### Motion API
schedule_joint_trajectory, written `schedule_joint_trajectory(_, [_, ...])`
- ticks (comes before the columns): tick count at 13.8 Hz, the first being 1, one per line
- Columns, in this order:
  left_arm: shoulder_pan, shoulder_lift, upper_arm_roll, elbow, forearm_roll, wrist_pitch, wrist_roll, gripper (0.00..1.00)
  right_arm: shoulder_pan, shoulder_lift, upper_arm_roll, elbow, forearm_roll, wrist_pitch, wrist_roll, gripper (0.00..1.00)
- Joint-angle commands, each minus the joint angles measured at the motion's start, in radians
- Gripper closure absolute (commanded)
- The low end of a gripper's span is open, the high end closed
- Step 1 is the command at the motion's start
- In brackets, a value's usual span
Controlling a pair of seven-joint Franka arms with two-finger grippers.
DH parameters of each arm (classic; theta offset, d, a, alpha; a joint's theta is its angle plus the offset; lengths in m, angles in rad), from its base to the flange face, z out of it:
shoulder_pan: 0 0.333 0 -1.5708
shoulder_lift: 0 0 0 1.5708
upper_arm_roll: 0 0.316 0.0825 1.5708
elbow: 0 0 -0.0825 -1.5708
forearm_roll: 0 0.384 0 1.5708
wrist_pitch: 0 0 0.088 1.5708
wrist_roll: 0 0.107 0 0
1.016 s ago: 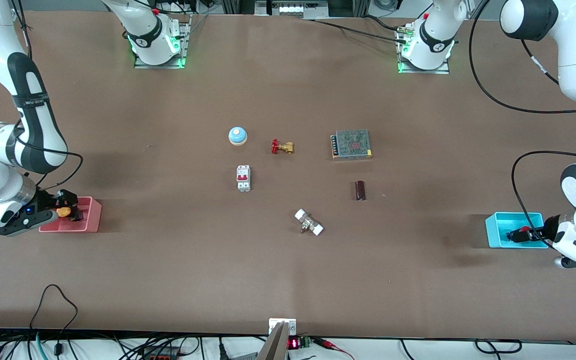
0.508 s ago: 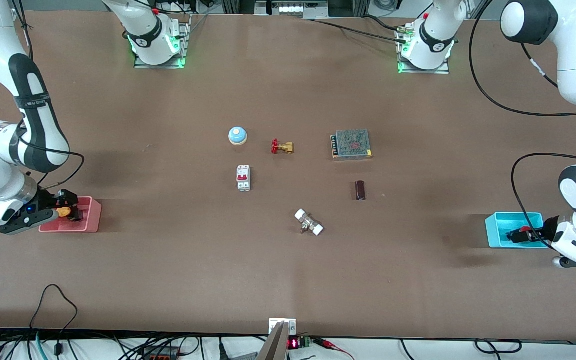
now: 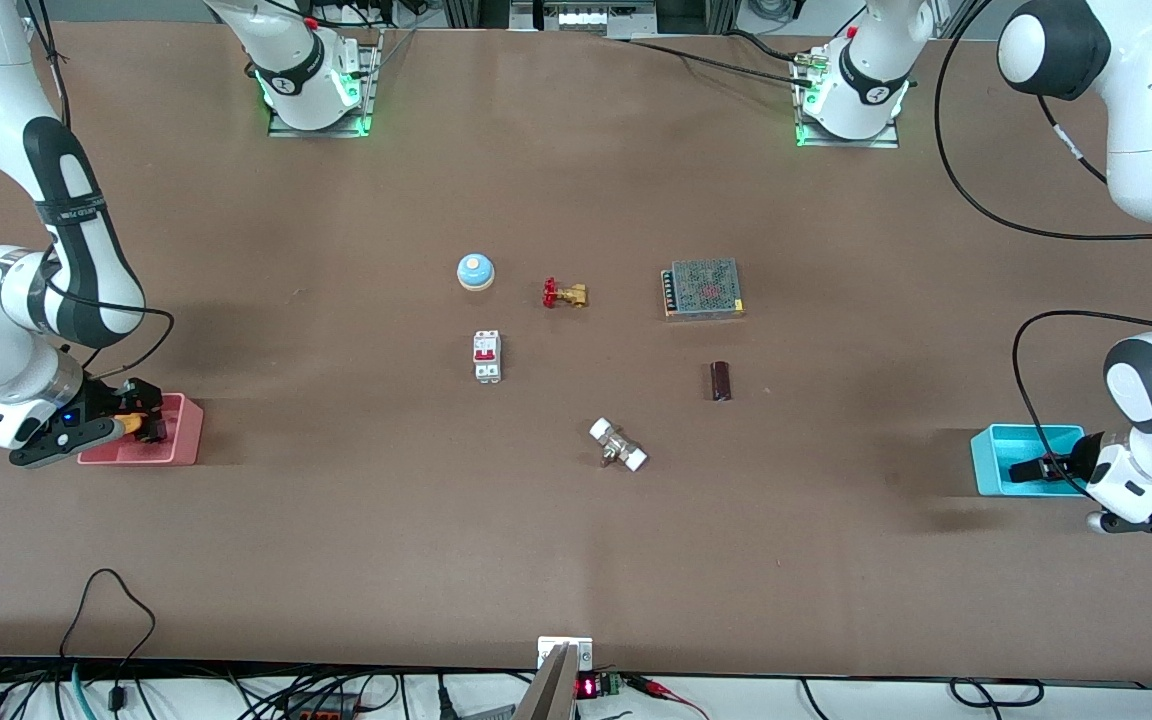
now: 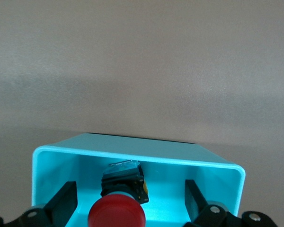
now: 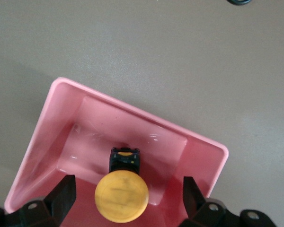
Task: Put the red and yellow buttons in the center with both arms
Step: 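Lower both grippers into the trays and close on the buttons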
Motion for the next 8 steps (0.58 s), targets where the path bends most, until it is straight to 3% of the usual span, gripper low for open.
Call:
schedule_joint_trajectory(1, [0.004,0.013,0.0,0.015,-0.007,-0.004,0.049,0.08,-0.016,-0.007,0.012,-0.019,-0.01,0.016,-0.008,0.07])
schedule_joint_trajectory(3, [0.004,0.012,0.008,0.015,-0.006,-0.007,0.057,0.32,-0.018,-0.006,0.012,-0.019,-0.01,0.016,-0.009,0.26])
schedule_joint_trajectory(5, [0.001,0.01,0.011,0.015,-0.006,-0.009,0.069,0.5,-0.019,-0.004,0.012,-0.019,-0.01,0.016,-0.009,0.43])
schedule_joint_trajectory(8, [-0.01,0.001,0.025,-0.008,-0.006,-0.009,0.074,0.66,-0.019,-0.004,0.012,-0.019,-0.01,0.016,-0.009,0.5])
